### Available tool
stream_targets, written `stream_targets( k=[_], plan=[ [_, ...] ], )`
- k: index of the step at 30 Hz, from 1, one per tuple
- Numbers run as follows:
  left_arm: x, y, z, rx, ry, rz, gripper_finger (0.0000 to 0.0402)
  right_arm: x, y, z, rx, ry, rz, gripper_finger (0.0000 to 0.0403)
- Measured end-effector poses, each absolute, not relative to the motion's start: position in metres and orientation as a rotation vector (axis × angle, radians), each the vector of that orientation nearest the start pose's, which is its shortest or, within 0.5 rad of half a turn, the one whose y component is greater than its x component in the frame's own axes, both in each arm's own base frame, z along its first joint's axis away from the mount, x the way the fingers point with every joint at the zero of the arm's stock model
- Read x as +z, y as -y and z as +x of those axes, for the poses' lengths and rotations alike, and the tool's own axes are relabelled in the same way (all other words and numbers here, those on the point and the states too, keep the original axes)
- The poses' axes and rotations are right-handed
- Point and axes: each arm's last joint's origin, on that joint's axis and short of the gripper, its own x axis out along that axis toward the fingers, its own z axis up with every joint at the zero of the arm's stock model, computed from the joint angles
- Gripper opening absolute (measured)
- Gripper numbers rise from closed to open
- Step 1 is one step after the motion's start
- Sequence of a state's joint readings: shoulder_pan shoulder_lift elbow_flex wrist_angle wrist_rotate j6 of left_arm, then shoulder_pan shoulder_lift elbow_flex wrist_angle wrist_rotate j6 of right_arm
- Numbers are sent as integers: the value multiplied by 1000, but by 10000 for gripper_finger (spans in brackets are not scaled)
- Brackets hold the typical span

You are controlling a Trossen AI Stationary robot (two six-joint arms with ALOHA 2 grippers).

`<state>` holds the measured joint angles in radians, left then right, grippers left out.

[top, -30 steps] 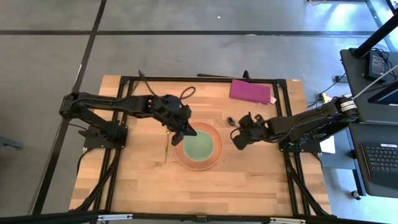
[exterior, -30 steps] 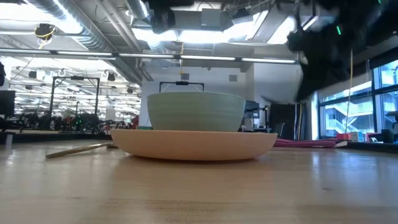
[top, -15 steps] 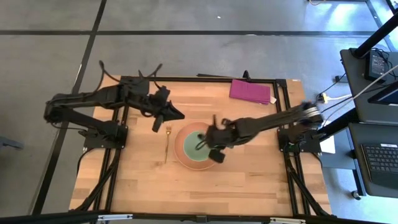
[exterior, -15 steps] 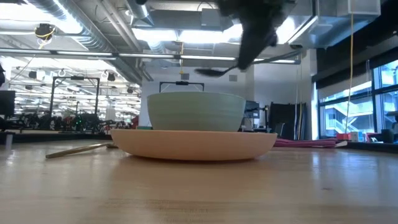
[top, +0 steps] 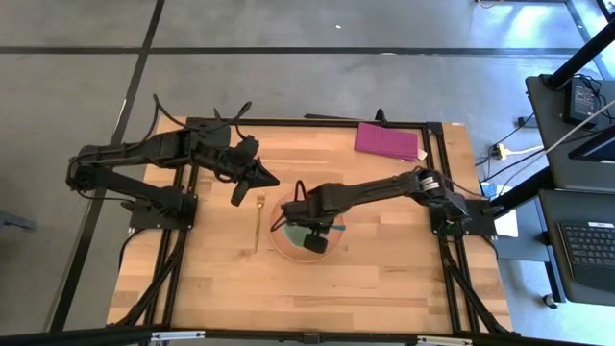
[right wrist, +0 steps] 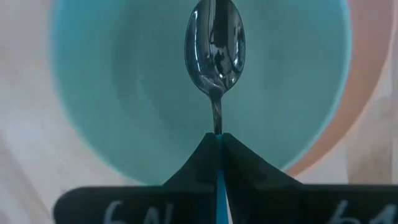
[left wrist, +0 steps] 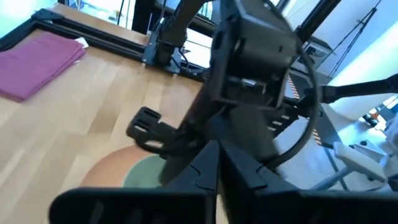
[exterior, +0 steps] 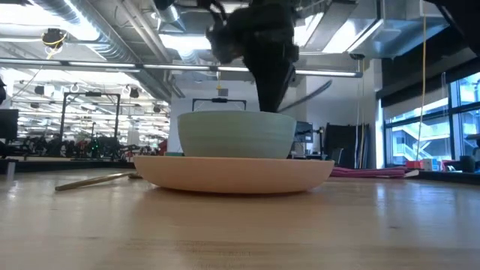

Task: Set table place
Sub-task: Put the black and blue spoon into the green bowl

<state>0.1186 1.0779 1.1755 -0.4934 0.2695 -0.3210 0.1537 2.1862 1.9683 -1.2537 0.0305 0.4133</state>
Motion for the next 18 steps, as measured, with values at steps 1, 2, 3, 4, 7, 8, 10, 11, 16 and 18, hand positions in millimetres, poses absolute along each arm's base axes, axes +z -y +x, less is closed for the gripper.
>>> stream_targets(
  k=[1, 2, 3, 4, 7, 8, 10, 11, 16, 18],
  plan=[
    [383, -18, 221, -87, -410, -389, 12, 226, -63, 430, -209, -1473, 205, 12],
    [383, -18, 221, -89, -410, -383, 14, 223, -61, 432, -209, -1481, 211, 12],
    [383, -18, 221, -90, -410, -378, 16, 221, -59, 433, -206, -1486, 220, 12],
    [383, -18, 221, -91, -410, -375, 18, 219, -57, 434, -200, -1493, 232, 12],
    [383, -18, 221, -91, -410, -371, 22, 213, -52, 436, -184, -1509, 246, 13],
    [383, -18, 221, -90, -409, -366, 24, 212, -52, 436, -175, -1512, 246, 13],
    [383, -19, 221, -80, -408, -356, 26, 211, -52, 437, -154, -1512, 262, 13],
    [382, -19, 221, -75, -409, -354, 27, 212, -52, 438, -137, -1506, 273, 13],
    [382, -19, 221, -72, -410, -353, 29, 212, -55, 444, -74, -1449, 292, 13],
    [382, -19, 221, -72, -410, -354, 28, 211, -55, 444, -77, -1460, 290, 13]
  ],
)
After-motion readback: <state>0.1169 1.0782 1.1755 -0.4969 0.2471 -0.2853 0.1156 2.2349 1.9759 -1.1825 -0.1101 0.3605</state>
